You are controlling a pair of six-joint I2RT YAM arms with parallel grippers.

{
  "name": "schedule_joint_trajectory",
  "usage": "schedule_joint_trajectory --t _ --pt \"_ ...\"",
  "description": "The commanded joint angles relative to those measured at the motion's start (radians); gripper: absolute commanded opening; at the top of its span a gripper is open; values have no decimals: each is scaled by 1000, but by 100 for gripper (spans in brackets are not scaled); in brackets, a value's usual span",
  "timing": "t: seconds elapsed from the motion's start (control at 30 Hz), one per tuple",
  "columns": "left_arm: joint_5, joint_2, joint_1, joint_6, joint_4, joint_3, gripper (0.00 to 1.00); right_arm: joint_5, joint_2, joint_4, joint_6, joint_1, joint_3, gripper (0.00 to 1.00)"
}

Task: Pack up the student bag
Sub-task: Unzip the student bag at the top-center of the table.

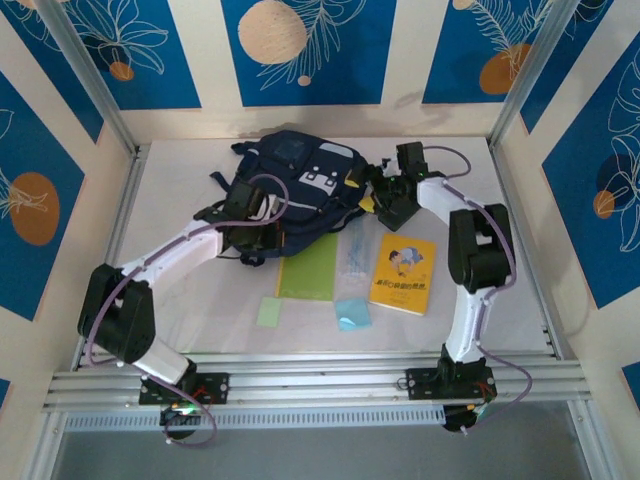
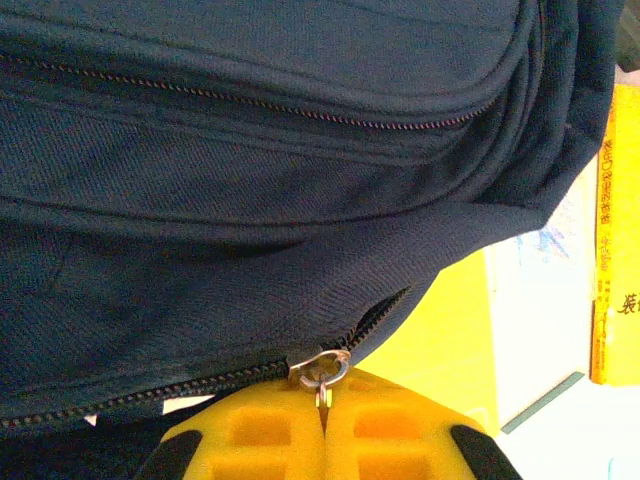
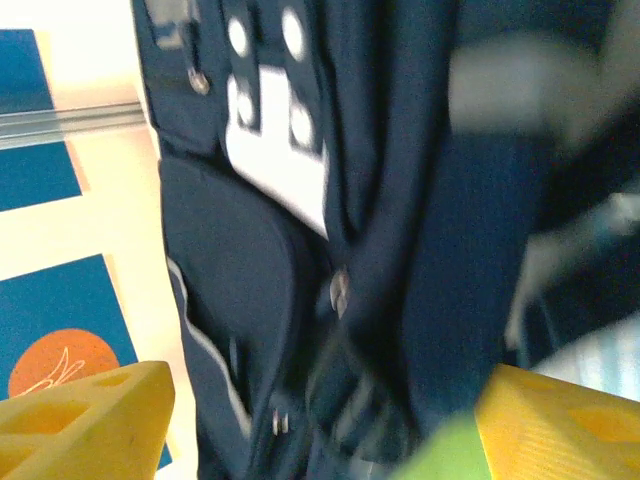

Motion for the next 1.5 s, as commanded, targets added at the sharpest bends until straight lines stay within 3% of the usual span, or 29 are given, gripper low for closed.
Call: schedule_joint_trajectory --t 0.0,0.1,0.23,0.5,0.53,0.57,0.63,0.7,0.83,1.03,1.2,1.33,1.47 --pt "33 34 -9 -16 -39 77 0 -29 -166 -39 -7 33 -142 80" --pt "46 47 -17 -35 -41 88 0 -38 -235 41 78 82 -267 80" --pt "70 51 -44 -57 -49 102 0 -33 -239 283 272 164 -377 80" --pt "98 27 -102 -118 -14 83 0 84 -86 422 451 282 -310 80" --pt "94 27 -102 -114 -18 81 0 100 -70 430 454 289 -305 76" --pt "83 26 -104 -106 -23 78 0 109 -58 425 453 291 -298 65" --pt "38 28 -102 -68 -63 79 0 125 -50 447 439 287 -308 27" --pt "-25 29 -96 -12 -120 83 0 138 -60 419 380 274 -308 1" --pt "-105 28 -44 83 -234 79 0 88 -82 274 155 230 -249 0" --pt "-119 28 58 184 -361 85 0 49 -81 -82 -249 169 -93 0" --pt "-219 46 125 246 -381 97 0 -1 -58 -264 -484 97 3 0" --pt "-139 33 117 261 -360 119 0 13 -16 -306 -534 8 64 0" --pt "-27 22 38 201 -330 127 0 -22 38 -287 -446 -47 140 0"
